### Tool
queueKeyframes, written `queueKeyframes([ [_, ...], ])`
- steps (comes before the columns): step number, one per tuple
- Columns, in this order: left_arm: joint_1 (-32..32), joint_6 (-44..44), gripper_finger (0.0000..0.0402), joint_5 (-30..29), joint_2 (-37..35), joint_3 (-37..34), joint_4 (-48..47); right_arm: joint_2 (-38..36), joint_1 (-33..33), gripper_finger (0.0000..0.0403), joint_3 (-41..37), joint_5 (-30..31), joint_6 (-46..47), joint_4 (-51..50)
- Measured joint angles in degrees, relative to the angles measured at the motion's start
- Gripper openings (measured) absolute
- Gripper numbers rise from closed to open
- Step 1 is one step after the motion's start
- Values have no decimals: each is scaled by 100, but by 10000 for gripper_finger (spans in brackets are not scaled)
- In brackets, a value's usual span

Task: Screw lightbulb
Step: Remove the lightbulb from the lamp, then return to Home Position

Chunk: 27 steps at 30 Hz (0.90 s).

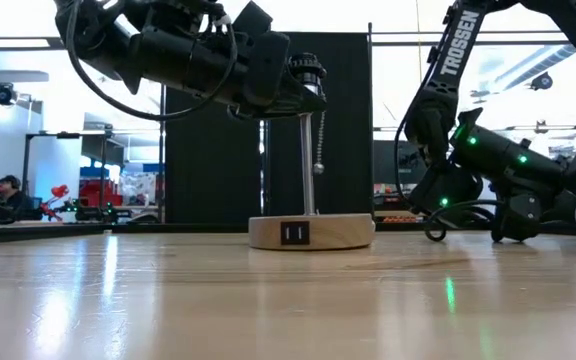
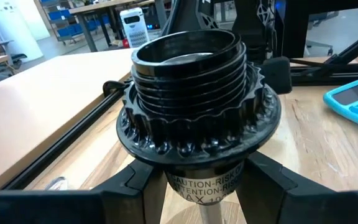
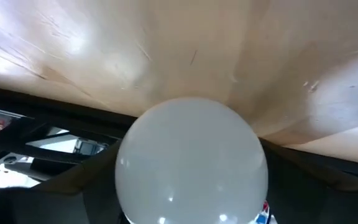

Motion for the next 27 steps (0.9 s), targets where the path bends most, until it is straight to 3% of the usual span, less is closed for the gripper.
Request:
queueKeyframes([
  [7, 1, 13, 172, 4, 16, -26, -182, -129, 11, 322, 87, 6, 262, -570],
  [16, -8, 23, 249, 2, -108, -13, -459, -1051, 26, 323, 476, -217, 987, -836],
  [22, -37, -157, 299, 101, -763, -6, -1936, -2259, 37, 313, 1014, -228, 1429, -811],
  [27, -53, -572, 315, 402, -1562, -7, -3183, -3501, 23, 302, 1108, -223, 1309, 597],
])
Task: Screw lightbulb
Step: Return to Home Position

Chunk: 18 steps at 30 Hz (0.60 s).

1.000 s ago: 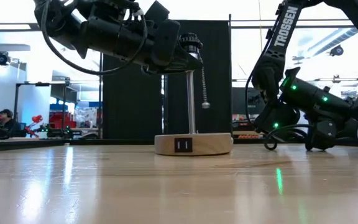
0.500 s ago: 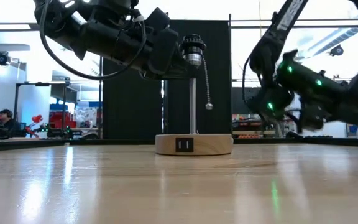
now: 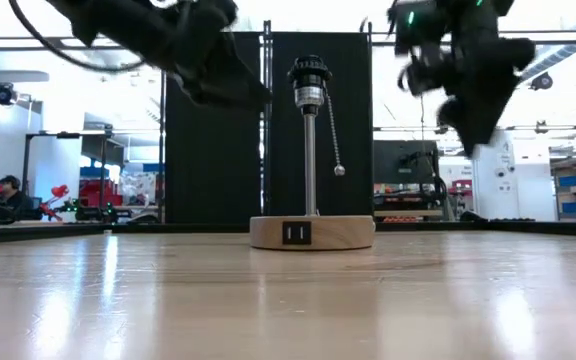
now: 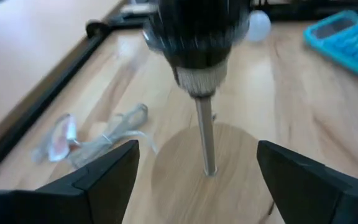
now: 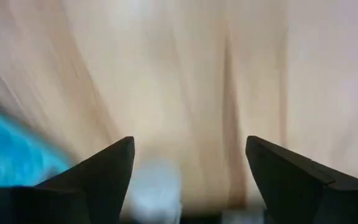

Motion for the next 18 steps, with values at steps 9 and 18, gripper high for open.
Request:
queueKeyframes([
  [9, -21, -260, 316, -57, -1316, 2, -461, -1647, -161, 264, -903, -396, -148, 2770],
  [18, -21, -306, 316, -52, -2170, 15, -1000, -2974, -194, 180, -2567, -411, -3, 5553],
])
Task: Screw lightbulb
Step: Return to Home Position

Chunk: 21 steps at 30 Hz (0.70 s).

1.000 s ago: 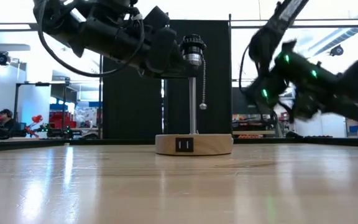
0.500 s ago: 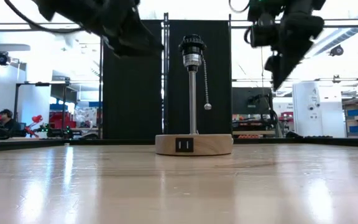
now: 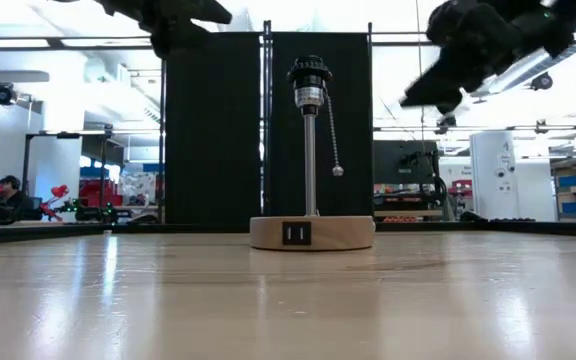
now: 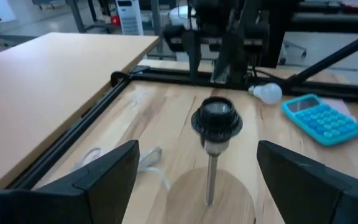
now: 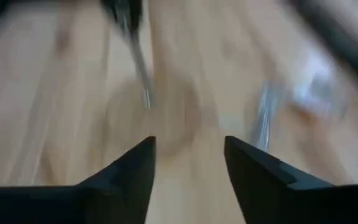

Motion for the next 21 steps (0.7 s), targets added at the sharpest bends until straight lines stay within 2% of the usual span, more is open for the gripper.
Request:
queueKeyframes([
  [5, 2, -8, 316, 0, -276, 0, -318, -500, 0, 125, -1179, 26, -190, 2877],
  [11, 2, -5, 316, 1, -383, 1, -265, -344, 0, 61, -2349, 151, -342, 6514],
  [13, 2, 84, 316, 4, -430, 4, -319, -317, 0, 42, -2633, 154, -346, 6981],
  [17, 2, 470, 316, -4, -855, 6, -724, -591, 0, 8, -2993, 172, -157, 7029],
  [21, 2, 467, 316, 0, -1531, 9, -1082, -1119, 1, 3, -3195, 173, 72, 6897],
])
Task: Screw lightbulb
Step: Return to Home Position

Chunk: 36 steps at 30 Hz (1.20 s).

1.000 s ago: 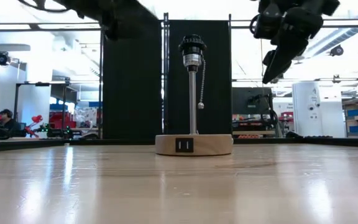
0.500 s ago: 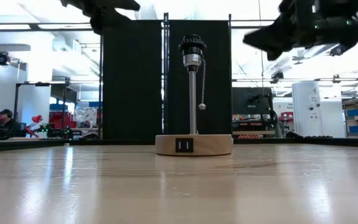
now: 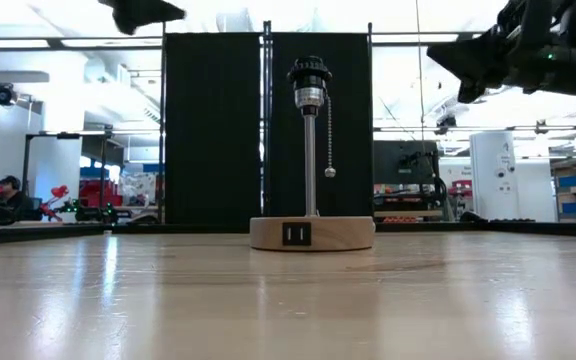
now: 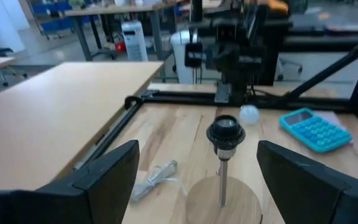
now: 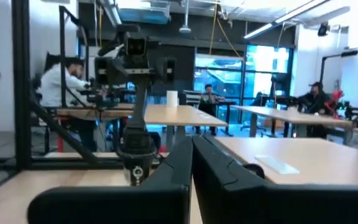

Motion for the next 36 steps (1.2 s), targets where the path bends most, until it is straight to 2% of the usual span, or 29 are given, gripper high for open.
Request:
queueKeyframes([
  [3, 0, -35, 316, 0, -497, 0, -487, -541, 1, 1, -18, 4, -17, -712],
  [7, 0, -156, 316, 2, -871, -9, -1056, -1228, 1, 0, 129, 183, -369, -2294],
  [12, 0, -190, 316, 2, -1025, -13, -1097, -1819, -1, 0, 333, 206, -467, -3832],
  [16, 0, -152, 316, 0, -999, -13, -1034, -1985, -1, 2, 391, 452, -100, -3923],
  [27, 0, 200, 316, 94, -649, -51, -607, -2006, -1, 3, 389, 629, -184, -3940],
  [31, 0, 610, 316, 883, -774, -458, 420, -2006, 14, 1, 297, 447, -169, -3948],
  [34, 18, 547, 316, 906, -1017, -811, 865, -2055, 14, 1, 232, 460, -205, -3989],
  [36, 33, 457, 316, 825, -1266, -1092, 824, -2162, 14, 2, 231, 490, -281, -3943],
])
